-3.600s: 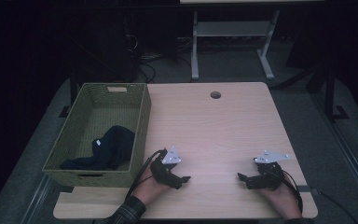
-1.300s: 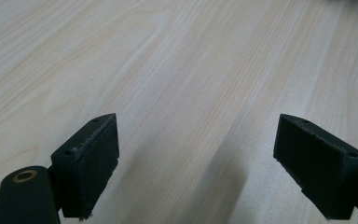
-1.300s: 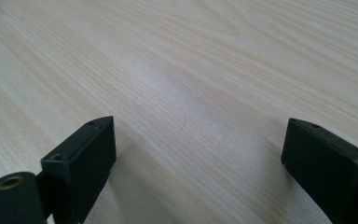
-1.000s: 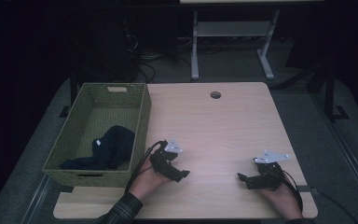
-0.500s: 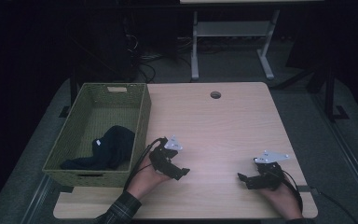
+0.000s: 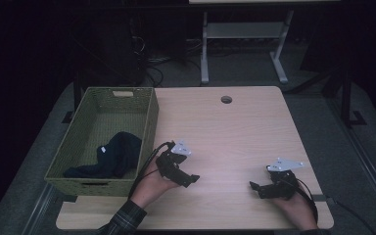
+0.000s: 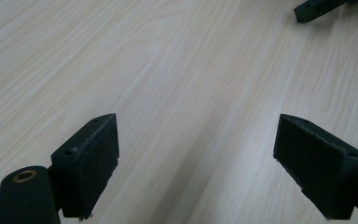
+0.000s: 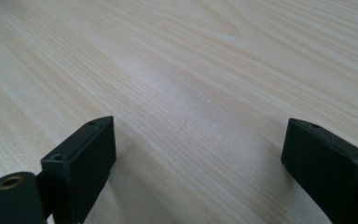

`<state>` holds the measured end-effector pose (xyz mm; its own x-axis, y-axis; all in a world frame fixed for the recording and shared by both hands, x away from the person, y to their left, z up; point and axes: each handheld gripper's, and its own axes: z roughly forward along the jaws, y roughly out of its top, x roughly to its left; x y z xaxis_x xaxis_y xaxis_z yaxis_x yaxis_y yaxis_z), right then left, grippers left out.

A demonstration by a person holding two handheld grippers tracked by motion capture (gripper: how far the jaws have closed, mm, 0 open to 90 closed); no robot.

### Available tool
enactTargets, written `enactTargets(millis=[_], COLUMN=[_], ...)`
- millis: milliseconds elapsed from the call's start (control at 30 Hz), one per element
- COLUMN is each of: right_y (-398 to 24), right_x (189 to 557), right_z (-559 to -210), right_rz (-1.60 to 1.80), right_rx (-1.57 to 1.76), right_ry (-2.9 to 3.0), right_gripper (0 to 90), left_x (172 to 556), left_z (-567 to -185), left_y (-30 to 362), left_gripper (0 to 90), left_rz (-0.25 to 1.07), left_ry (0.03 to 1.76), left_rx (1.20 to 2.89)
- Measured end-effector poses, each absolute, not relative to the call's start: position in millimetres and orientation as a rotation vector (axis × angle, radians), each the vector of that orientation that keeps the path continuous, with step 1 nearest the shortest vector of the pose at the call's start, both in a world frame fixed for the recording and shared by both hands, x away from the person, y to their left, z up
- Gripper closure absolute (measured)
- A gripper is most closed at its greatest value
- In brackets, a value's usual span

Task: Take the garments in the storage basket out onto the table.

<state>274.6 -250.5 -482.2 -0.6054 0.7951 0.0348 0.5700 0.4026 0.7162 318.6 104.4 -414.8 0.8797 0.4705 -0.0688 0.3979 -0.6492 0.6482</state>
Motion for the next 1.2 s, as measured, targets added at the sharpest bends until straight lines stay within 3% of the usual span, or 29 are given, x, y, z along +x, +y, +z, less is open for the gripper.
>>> enactTargets(millis=[1200], right_y=[-250.5], right_x=[274.7], right_z=[-482.3], right_rz=[1.018], right_rx=[1.186], right_ry=[2.351], right_gripper=[9.5], left_x=[331.2], left_z=[-371.8], left_y=[111.6], left_gripper=[14.1], left_rz=[0.159], left_ry=[0.608], left_rx=[2.318])
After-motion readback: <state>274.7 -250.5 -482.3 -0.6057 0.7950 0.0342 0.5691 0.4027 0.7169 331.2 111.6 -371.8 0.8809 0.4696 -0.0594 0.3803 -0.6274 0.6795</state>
